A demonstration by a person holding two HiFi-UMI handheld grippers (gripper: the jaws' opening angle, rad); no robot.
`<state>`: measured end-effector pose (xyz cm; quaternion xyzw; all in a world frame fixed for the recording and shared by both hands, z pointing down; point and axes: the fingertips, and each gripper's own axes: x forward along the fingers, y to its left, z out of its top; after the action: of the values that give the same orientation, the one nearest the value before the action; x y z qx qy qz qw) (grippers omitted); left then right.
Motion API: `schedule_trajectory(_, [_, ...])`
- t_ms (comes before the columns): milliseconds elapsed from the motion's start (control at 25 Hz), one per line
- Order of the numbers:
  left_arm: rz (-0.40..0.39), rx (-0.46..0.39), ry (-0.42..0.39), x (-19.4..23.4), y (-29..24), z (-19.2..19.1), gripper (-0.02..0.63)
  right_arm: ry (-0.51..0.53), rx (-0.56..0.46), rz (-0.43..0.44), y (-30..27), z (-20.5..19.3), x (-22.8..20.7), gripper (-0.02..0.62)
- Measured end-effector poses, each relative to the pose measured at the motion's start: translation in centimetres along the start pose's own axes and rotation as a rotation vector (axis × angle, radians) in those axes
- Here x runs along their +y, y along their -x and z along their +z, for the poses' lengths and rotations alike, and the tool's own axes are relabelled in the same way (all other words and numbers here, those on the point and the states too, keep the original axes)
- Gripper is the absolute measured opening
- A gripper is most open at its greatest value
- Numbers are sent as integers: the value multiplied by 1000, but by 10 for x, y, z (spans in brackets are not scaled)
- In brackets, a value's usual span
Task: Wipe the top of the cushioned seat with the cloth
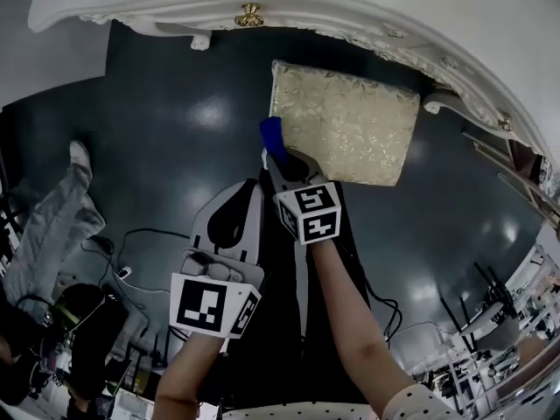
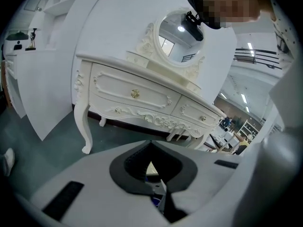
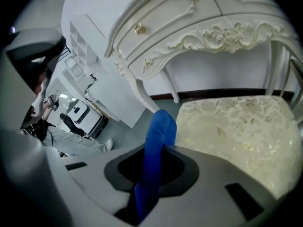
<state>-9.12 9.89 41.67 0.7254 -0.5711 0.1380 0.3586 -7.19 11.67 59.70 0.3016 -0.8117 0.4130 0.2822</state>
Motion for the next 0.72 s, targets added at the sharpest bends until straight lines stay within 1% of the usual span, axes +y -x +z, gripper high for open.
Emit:
schedule_trajectory(160, [-42, -21, -18, -40, -6, 15, -3, -6, -87, -39, 58, 32, -24, 63])
schedule_trajectory(240, [-65, -32, -33, -62, -8, 24, -3, -15, -117, -59, 90, 44, -34, 63])
schedule_trajectory(360, [-95, -61, -66, -91, -14, 45, -3, 1, -155, -90, 133, 64, -47, 63])
schedule_trajectory(560, [-160, -130, -150, -138, -23, 96, -3, 18, -227, -170, 203, 98, -60, 63])
schedule_trajectory(720, [-201, -203, -198, -177, -11, 140, -3, 12, -280, -226, 267, 117, -58, 63])
